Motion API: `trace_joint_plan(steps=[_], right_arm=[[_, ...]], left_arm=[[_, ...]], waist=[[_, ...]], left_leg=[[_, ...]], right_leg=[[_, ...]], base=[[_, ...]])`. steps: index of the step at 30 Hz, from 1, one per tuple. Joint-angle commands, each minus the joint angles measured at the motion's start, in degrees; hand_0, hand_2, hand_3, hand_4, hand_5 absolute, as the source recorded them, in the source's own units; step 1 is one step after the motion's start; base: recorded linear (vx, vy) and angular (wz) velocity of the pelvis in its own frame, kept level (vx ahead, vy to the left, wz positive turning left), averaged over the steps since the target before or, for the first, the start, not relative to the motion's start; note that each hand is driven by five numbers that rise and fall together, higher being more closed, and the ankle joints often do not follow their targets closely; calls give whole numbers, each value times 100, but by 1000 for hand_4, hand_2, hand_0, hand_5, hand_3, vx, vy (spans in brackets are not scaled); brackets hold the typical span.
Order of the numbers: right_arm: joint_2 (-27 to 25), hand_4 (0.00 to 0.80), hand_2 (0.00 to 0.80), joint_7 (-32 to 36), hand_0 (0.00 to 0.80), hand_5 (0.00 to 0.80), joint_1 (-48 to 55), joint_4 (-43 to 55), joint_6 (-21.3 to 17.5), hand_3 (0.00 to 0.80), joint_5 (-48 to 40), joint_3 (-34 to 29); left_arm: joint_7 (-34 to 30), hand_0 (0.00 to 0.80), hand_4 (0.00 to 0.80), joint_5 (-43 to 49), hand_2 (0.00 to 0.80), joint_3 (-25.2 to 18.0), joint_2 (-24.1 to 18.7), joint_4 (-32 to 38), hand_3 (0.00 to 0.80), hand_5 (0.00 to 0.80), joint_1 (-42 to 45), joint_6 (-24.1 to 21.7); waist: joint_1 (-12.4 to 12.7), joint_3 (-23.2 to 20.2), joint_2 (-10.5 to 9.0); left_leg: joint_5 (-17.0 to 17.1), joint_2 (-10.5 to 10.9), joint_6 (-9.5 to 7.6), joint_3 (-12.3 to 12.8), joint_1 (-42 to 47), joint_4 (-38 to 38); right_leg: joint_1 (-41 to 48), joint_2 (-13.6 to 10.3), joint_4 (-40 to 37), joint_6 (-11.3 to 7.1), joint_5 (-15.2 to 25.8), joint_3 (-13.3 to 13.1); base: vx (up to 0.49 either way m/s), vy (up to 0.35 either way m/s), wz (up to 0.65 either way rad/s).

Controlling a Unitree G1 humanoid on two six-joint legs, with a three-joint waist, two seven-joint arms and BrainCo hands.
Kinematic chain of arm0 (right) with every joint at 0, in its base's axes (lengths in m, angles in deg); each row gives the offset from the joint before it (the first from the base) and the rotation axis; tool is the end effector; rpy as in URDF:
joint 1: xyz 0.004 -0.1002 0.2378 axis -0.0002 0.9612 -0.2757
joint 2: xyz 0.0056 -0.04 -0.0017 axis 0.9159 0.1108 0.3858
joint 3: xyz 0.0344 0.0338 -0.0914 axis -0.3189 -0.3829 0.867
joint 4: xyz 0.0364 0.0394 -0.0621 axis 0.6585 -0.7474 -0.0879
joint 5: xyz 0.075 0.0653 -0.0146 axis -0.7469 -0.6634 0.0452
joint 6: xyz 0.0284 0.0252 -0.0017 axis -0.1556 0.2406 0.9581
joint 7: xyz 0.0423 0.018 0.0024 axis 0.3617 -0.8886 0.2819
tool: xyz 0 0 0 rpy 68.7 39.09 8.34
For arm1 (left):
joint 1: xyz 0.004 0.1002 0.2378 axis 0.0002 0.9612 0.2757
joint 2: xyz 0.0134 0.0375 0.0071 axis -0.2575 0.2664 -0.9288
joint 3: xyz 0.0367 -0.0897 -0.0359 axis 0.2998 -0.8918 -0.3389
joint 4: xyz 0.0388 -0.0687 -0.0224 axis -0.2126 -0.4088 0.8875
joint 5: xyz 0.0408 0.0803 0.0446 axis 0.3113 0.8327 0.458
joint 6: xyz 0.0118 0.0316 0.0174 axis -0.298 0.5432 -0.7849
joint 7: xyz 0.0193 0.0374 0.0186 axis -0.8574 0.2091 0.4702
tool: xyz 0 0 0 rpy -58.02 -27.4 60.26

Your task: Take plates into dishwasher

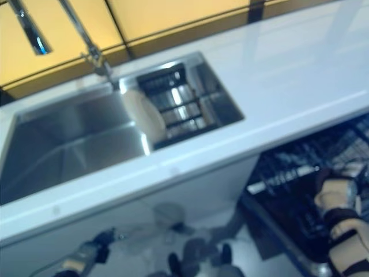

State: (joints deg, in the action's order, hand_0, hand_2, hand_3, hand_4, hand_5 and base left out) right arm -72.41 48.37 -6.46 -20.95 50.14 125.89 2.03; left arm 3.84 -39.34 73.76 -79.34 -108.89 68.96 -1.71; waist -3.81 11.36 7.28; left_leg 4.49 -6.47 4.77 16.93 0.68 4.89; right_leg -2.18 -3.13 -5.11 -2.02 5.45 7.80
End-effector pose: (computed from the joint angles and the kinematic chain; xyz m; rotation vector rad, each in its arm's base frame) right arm 0.2458 -0.3605 0.0875 -2.0711 0.9951 -0.3018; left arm 0.1478 0.2589 -0.0730 0.3520 0.9707 0.0733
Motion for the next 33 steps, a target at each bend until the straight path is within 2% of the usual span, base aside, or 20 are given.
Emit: trace_joint_plan(steps=[1, 11, 16, 21, 23, 24, 25, 26, 33], right_arm=[[120, 800, 800, -152, 800, 800, -208, -186, 276, 800, -104, 128], [389, 800, 800, -166, 800, 800, -299, -328, 245, 800, -500, 164], [573, 800, 800, -544, 800, 800, -375, -740, -38, 800, -898, 137], [562, 800, 800, -783, 800, 800, -341, -705, -310, 800, -1185, 5], [543, 445, 445, -831, 445, 445, -292, -672, -374, 445, -1215, -41], [556, 163, 163, -842, 163, 163, -268, -653, -356, 163, -1219, -56], [562, 66, 66, -868, 66, 66, -255, -673, -361, 66, -1243, -67], [558, 0, 0, -885, 0, 0, -245, -700, -385, 0, -1226, -90], [540, 0, 0, -964, 0, 0, -228, -801, -404, 0, -1272, -141]], left_arm=[[170, 0, 0, -103, 0, 200, -226, -200, 0, 0, -425, -115], [171, 0, 0, -8, 0, 184, -188, -243, 0, 0, -492, -15], [155, 0, 0, 52, 0, 231, -144, -302, 0, 0, -541, 9], [214, 0, 0, 35, 0, 248, -135, -278, 0, 0, -562, 63], [242, 0, 0, 33, 0, 231, -125, -258, 0, 0, -558, 87], [270, 0, 0, 17, 0, 243, -113, -247, 0, 0, -562, 102], [275, 0, 0, 19, 0, 242, -111, -244, 0, 0, -571, 115], [278, 0, 0, 17, 0, 238, -110, -259, 0, 0, -586, 121], [298, 0, 0, 19, 0, 246, -83, -326, 0, 0, -612, 128]], waist=[[27, 58, -379], [91, 30, -420], [171, 14, -431], [159, 23, -467], [141, 28, -477], [135, 27, -482], [134, 28, -486], [127, 28, -491], [114, 16, -516]], left_leg=[[-252, -193, 199, -91, 395, 11], [-257, -196, 188, -138, 418, 11], [-251, -205, 179, -167, 440, 11], [-253, -218, 183, -173, 449, 11], [-253, -220, 180, -174, 452, 11], [-257, -221, 178, -173, 452, 11], [-259, -225, 177, -171, 452, 11], [-263, -224, 173, -169, 459, 11], [-273, -226, 164, -169, 495, 11]], right_leg=[[-116, -520, 11, -713, 114, -19], [-71, -520, 11, -697, 98, -2], [-16, -525, 11, -689, 98, 44], [-12, -522, 11, -698, 110, 35], [-17, -517, 11, -700, 116, 21], [-16, -515, 11, -701, 112, 12], [-15, -515, 11, -703, 110, 11], [-10, -512, 11, -701, 108, 9], [21, -499, 11, -697, 101, -10]], base=[[0, 0, 0], [1, -1, 0], [8, -11, 3], [2, -8, 1], [0, 0, 0], [0, 0, 0], [0, 0, 0], [0, 0, 0], [0, 0, 0]])
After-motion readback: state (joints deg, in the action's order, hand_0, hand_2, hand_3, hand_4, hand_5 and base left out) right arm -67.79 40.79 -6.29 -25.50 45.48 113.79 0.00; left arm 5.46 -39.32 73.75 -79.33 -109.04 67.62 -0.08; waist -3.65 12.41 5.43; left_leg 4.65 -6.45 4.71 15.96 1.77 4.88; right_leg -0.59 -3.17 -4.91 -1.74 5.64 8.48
